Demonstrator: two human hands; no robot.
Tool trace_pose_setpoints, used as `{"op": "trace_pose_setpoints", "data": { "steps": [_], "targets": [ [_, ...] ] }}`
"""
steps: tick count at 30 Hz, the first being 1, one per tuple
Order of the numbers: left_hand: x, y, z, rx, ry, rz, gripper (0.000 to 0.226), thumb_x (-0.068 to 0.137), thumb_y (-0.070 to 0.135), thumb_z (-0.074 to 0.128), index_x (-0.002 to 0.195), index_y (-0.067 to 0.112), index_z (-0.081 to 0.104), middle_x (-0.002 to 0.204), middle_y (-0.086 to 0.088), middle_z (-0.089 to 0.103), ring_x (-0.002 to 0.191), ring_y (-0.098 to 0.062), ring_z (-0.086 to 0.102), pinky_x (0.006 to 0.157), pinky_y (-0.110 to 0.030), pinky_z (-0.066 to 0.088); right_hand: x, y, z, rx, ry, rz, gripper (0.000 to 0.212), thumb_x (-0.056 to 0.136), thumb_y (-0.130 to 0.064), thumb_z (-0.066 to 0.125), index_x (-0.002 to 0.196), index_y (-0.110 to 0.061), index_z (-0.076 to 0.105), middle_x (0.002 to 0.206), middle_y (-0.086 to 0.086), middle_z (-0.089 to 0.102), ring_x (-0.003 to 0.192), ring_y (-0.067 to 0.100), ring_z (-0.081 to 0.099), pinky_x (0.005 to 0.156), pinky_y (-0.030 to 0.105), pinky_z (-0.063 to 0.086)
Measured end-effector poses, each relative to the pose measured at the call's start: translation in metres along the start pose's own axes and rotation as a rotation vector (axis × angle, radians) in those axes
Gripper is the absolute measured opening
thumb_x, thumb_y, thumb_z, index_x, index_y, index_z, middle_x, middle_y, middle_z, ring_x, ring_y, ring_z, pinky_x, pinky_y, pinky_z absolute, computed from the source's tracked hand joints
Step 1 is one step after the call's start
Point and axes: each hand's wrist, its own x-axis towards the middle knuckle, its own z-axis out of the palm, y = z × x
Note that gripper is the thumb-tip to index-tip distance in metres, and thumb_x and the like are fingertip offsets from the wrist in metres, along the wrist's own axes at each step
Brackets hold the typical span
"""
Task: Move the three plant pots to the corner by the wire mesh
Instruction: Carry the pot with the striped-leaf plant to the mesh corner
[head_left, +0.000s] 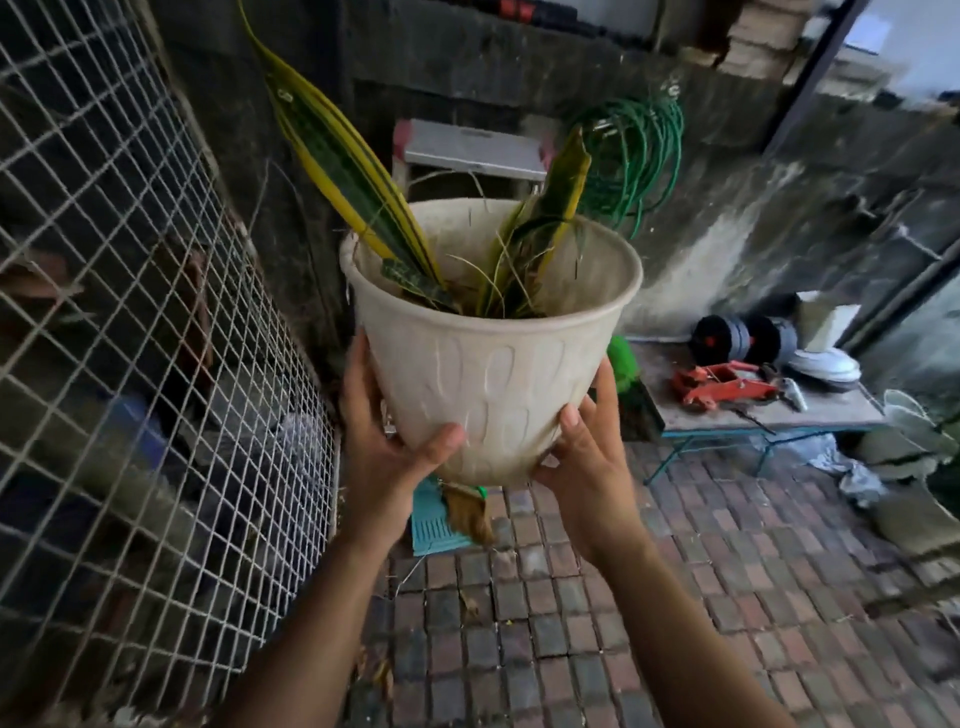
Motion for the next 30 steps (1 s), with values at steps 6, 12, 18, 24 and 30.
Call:
{"op": "trace_pose_setpoints", "data": {
  "steps": [6,12,18,24,30],
  "targets": [
    [0.05,-0.048,-0.007,0.061,0.102,-0.001,0.118,0.061,0.034,0.095,0.158,0.057,0.032,0.174,-0.002,0.03,0.159,-0.029,0.038,0.117,-0.069,0.046,0.095,0.044,-0.007,0.009,-0.137,0.041,0.074,0.097,-0.032,0.061,0.161,-0.049,0.028,0.156,0.011,0.049,0.124,0.028,0.06,0.082,0.042,0.062],
    [0.106,-0.14,-0.012,-0.035,0.371,0.05,0.094,0.073,0.028,0.086,0.155,0.048,0.046,0.163,0.007,0.053,0.152,-0.027,0.05,0.111,-0.042,0.056,0.22,0.124,-0.03,-0.028,-0.305,0.105,0.109,0.079,-0.057,0.084,0.165,-0.035,0.021,0.161,0.015,0.044,0.145,0.041,0.049,0.1,0.079,0.049],
    [0.15,-0.254,-0.024,0.029,0.655,0.005,0.096,0.08,0.038,0.088,0.162,0.036,0.038,0.171,-0.006,0.041,0.156,-0.029,0.044,0.115,-0.037,0.051,0.349,0.253,-0.034,-0.026,-0.558,0.219,0.114,0.082,-0.063,0.079,0.168,-0.028,0.013,0.167,0.013,0.036,0.136,0.031,0.059,0.097,0.067,0.056],
    [0.152,-0.387,-0.09,0.245,0.671,0.019,0.117,0.073,0.044,0.094,0.167,0.029,0.025,0.172,-0.009,0.036,0.155,-0.041,0.04,0.117,-0.059,0.049,0.394,0.399,-0.029,0.056,-0.609,0.32,0.105,0.078,-0.067,0.079,0.163,-0.048,0.021,0.162,0.004,0.043,0.143,0.032,0.055,0.086,0.067,0.062],
    [0.092,-0.547,-0.171,0.28,0.666,0.004,0.123,0.066,0.05,0.097,0.167,0.035,0.028,0.168,-0.012,0.041,0.151,-0.036,0.049,0.107,-0.048,0.058,0.387,0.587,-0.044,0.073,-0.657,0.294,0.102,0.081,-0.064,0.078,0.164,-0.047,0.02,0.163,0.007,0.043,0.143,0.038,0.054,0.084,0.064,0.063]
  ]
}}
